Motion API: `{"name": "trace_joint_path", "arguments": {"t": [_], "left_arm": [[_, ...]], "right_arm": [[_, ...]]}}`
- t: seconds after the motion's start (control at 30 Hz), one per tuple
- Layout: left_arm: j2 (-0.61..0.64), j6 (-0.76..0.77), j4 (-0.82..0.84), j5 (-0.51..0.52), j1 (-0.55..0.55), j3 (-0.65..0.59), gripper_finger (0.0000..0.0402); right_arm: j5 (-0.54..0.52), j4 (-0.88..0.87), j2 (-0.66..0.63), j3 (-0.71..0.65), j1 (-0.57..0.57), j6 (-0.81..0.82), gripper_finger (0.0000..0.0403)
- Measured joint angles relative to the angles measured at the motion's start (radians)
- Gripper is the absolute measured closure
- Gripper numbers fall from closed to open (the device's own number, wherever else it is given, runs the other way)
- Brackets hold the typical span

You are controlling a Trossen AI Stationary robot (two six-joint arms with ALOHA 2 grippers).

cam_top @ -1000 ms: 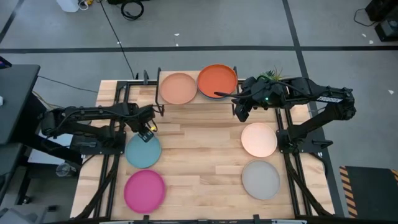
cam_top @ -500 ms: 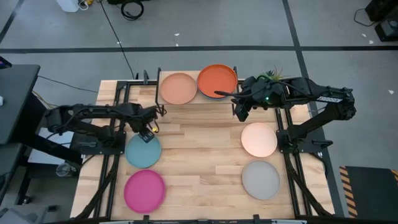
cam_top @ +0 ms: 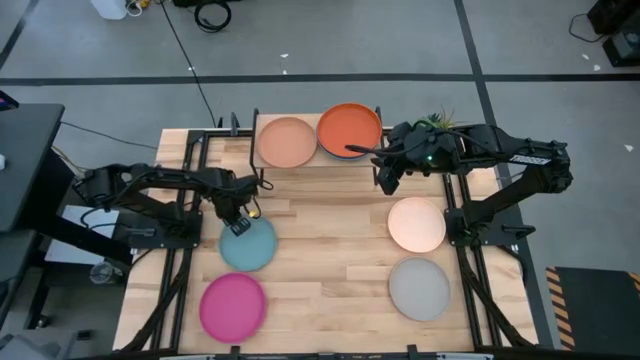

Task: Place and stack plates onto a shelf
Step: Stack the light blue plate into the brown plate on the shelf

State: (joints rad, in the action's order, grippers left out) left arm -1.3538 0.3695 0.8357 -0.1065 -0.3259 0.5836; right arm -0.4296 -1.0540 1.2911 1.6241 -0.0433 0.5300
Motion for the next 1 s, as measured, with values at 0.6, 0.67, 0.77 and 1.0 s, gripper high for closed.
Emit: {"name": "trace_joint_path", "arguments": {"t": [0.6,0.67,0.77,1.0], "left_arm": [[0.169,0.069,0.008,-0.017,0.095,0.341,0.0387],[0.153,0.073,0.007,-0.009,0.079,0.435,0.0387],[0.098,0.068,0.081,0.018,0.040,0.591,0.0387],[-0.063,-0.028,0.305,0.060,-0.147,0.947,0.0387]], "right_arm": [[-0.007,0.018,0.000,0.000,0.000,-0.010,0.0296],[-0.007,0.031,0.000,0.000,0.000,-0.011,0.0296],[-0.007,0.030,0.000,0.000,0.000,-0.017,0.0296],[-0.007,0.031,0.000,0.000,0.001,-0.017,0.0296]]}}
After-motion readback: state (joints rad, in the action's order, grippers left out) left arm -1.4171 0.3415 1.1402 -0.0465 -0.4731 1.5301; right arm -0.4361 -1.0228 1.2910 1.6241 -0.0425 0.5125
